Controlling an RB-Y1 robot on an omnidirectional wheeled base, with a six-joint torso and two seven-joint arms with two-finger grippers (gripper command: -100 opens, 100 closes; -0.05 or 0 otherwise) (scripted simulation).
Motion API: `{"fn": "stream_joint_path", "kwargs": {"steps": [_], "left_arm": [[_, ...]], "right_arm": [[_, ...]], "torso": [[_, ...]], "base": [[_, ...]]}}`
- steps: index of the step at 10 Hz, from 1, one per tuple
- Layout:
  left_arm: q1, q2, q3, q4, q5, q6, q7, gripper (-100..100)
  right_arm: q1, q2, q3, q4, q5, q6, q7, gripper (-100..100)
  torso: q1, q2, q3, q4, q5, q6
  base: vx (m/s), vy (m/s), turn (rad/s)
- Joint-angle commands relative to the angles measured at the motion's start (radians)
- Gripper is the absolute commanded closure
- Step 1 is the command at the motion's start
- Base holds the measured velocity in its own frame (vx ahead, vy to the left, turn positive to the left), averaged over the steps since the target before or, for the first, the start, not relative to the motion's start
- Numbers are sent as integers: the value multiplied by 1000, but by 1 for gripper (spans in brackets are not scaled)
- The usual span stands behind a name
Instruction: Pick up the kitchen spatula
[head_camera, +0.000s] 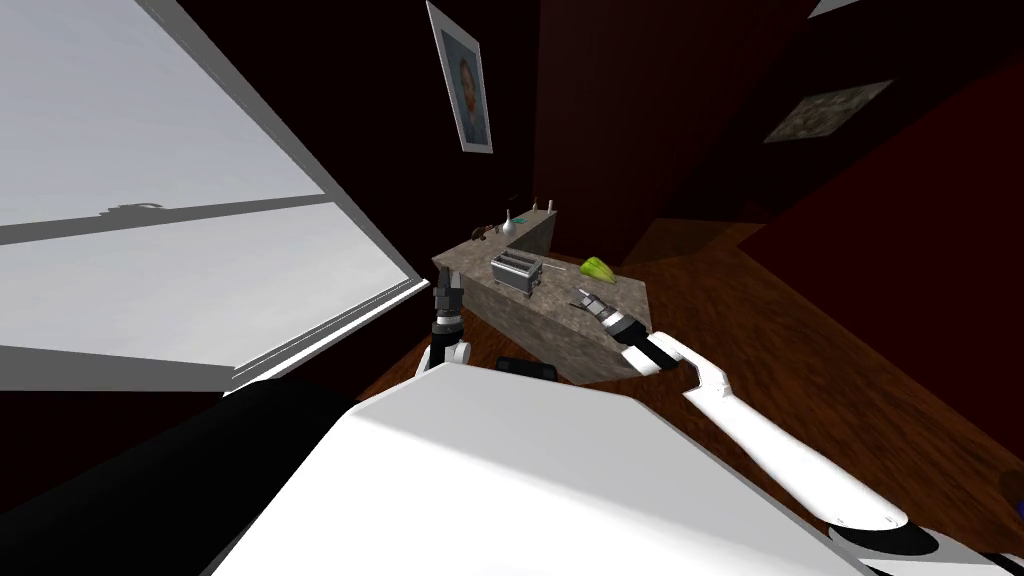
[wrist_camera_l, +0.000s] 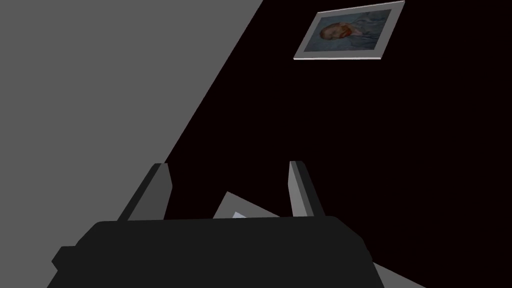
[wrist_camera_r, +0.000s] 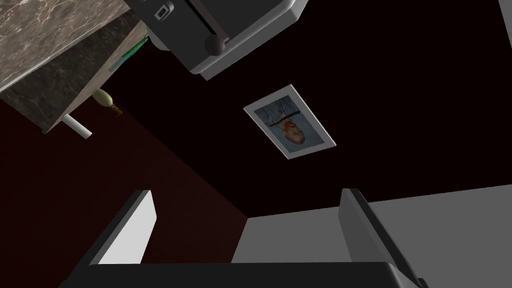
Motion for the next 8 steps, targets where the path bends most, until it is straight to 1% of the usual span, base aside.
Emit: {"fn": "stream_joint_path", "kwargs": {"steps": [1, 2, 3, 4, 5, 6, 7, 8], "left_arm": [[0, 0, 0, 0, 0, 0, 0, 0], [0, 0, 0, 0, 0, 0, 0, 0], [0, 0, 0, 0, 0, 0, 0, 0], [0, 0, 0, 0, 0, 0, 0, 0], [0, 0, 0, 0, 0, 0, 0, 0], [0, 0, 0, 0, 0, 0, 0, 0], [0, 0, 0, 0, 0, 0, 0, 0], [0, 0, 0, 0, 0, 0, 0, 0]], "right_arm": [[-7, -43, 13, 16, 11, -4, 2, -100], [-21, -78, 38, 52, 33, -14, 3, -100], [-21, -101, 38, 52, 33, -14, 3, -100], [-33, -135, 63, 88, 57, -26, 4, -100], [-33, -157, 63, 88, 57, -26, 4, -100], [-44, -193, 87, 125, 82, -40, 4, -100], [-44, -212, 87, 125, 82, -40, 4, -100], [-52, -249, 111, 162, 108, -56, 4, -100]], "torso": [[0, 0, 0, 0, 0, 0], [0, 0, 0, 0, 0, 1], [0, 0, 0, 0, 0, 0], [0, 0, 0, 0, 0, 1], [0, 0, 0, 0, 0, 0], [0, 0, 0, 0, 0, 1], [0, 0, 0, 0, 0, 0], [0, 0, 0, 0, 0, 1]], "base": [[1, 7, 115], [3, 11, 199], [2, 6, 97], [2, 11, 182], [2, 6, 104], [4, 12, 164], [3, 6, 125], [2, 12, 207]]}}
